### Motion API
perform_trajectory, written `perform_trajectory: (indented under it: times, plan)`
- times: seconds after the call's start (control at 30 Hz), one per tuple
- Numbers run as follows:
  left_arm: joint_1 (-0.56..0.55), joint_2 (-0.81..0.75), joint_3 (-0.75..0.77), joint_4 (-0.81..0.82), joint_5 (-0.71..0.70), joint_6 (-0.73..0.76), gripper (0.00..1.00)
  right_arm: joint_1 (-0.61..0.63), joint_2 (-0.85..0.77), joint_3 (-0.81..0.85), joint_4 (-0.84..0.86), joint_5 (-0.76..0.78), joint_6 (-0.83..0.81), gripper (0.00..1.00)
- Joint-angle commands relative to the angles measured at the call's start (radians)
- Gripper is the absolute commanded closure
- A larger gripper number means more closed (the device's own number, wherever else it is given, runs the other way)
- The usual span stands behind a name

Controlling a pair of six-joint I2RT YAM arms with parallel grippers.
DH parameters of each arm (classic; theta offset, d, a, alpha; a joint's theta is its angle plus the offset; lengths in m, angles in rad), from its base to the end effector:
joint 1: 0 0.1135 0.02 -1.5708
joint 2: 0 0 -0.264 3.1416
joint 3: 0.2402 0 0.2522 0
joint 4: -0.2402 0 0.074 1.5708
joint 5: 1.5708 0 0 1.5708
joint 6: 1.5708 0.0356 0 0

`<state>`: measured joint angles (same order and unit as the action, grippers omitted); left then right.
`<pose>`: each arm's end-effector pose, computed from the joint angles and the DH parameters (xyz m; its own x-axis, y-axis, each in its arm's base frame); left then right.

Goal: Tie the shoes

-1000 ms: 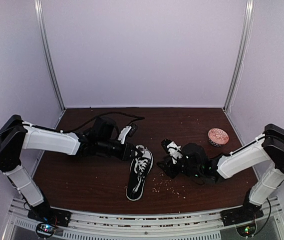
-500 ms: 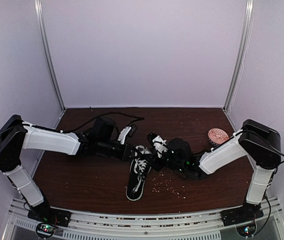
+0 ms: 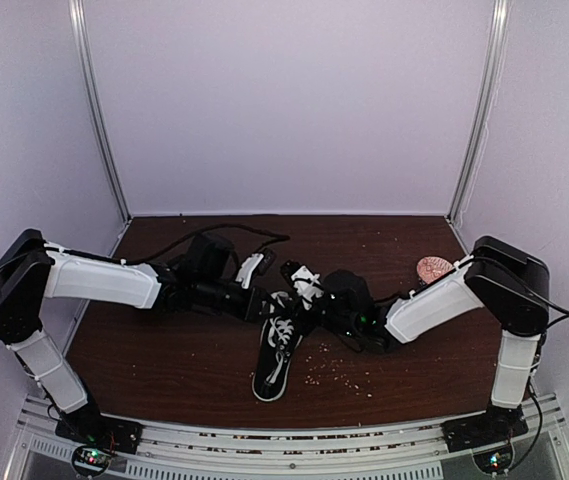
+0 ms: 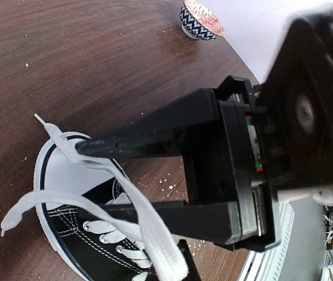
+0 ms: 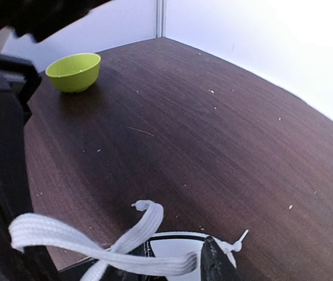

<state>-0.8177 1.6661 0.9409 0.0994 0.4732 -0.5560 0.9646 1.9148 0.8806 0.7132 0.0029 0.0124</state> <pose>0.2302 -0.2693 0.1968 -0.8163 0.1839 -0.5475 0.5547 0.5137 -0.6545 0.2222 0.3203 0.1476 -0.1899 -0.2522 -0.9489 -0.8180 0.5752 0.0109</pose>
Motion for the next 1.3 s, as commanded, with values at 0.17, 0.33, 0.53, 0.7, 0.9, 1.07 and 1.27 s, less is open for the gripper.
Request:
perform_trajectory:
  times: [0.17, 0.33, 0.53, 0.7, 0.9, 1.07, 1.27]
  plan:
    - [0.005, -0.014, 0.029, 0.013, -0.003, 0.008, 1.00, 0.018, 0.008, -0.011, 0.018, 0.040, -0.001, 0.88]
    - [0.005, -0.029, 0.033, 0.001, -0.023, 0.005, 1.00, 0.031, -0.027, -0.090, 0.062, 0.067, 0.047, 0.71]
    - [0.005, -0.048, 0.025, -0.040, -0.053, 0.020, 1.00, 0.032, -0.110, -0.208, 0.088, 0.087, 0.125, 0.62]
    - [0.005, -0.050, 0.009, -0.052, -0.033, 0.054, 1.00, 0.031, -0.240, -0.265, -0.011, 0.097, 0.291, 0.55]
    - [0.004, -0.055, 0.006, -0.054, 0.046, 0.116, 1.00, 0.033, -0.393, -0.298, -0.113, -0.095, 0.371, 0.53]
    - [0.005, -0.044, 0.039, -0.136, 0.172, 0.223, 1.00, 0.044, -0.454, -0.379, -0.079, -0.152, 0.159, 0.63]
    - [0.004, -0.034, 0.075, -0.274, 0.279, 0.373, 1.00, 0.075, -0.448, -0.394, -0.069, -0.200, -0.035, 0.62]
